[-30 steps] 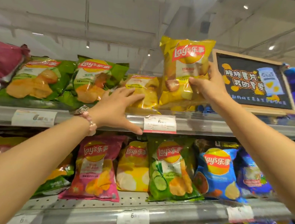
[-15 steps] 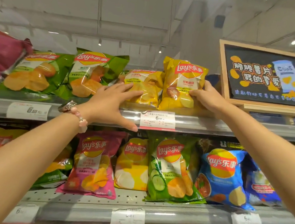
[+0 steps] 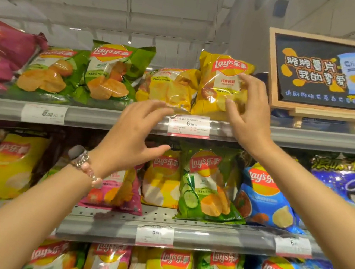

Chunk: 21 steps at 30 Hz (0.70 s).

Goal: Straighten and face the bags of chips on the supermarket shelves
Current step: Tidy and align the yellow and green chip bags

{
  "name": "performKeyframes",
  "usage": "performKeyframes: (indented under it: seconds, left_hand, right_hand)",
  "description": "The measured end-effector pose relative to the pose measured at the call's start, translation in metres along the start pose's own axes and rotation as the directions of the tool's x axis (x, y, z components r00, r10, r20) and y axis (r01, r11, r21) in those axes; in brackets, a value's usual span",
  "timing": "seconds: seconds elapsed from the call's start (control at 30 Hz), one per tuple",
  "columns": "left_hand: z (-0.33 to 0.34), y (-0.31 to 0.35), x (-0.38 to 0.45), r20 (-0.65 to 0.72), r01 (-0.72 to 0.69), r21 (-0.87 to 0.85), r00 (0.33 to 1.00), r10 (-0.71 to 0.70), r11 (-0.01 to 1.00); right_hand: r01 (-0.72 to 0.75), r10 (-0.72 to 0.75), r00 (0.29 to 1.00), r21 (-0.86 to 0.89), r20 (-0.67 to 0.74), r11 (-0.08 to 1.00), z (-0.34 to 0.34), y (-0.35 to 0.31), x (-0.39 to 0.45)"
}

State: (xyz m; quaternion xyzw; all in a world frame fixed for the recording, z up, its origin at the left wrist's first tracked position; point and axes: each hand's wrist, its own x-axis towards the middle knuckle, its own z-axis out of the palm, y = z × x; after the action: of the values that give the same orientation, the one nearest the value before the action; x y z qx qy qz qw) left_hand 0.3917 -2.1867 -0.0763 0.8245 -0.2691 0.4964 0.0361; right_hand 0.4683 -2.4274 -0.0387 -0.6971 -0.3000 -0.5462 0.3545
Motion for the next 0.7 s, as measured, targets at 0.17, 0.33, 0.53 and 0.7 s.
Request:
performKeyframes:
  seconds: [0.17,0.33,0.53,0.7]
  left_hand:
    - [0.029,0.020,-0.043,0.019,-0.039,-0.008,0.999,0.039,0.999]
    - [0.072,0.014,-0.086,0.511,0.144,0.047,0.847,-0.148,0.988]
    - [0.106,0.001,-0.113,0.722,0.100,0.276,0.635,-0.275,0.956]
    - [0.114,-0.001,-0.112,0.738,0.100,0.301,0.605,-0.298,0.948]
  right_hand:
    - [0.104,-0.107,0.994,0.097,0.024,0.990,-0.002,-0.013,-0.063]
    - [-0.059,0.043,0.986,0.092,0.160,0.994,0.010,-0.003,-0.122]
    - [-0.372,0.405,0.871,-0.163,0.279,0.914,0.024,0.033,-0.151]
    - [-0.523,0.519,0.751,-0.111,0.408,0.845,0.032,0.054,-0.165]
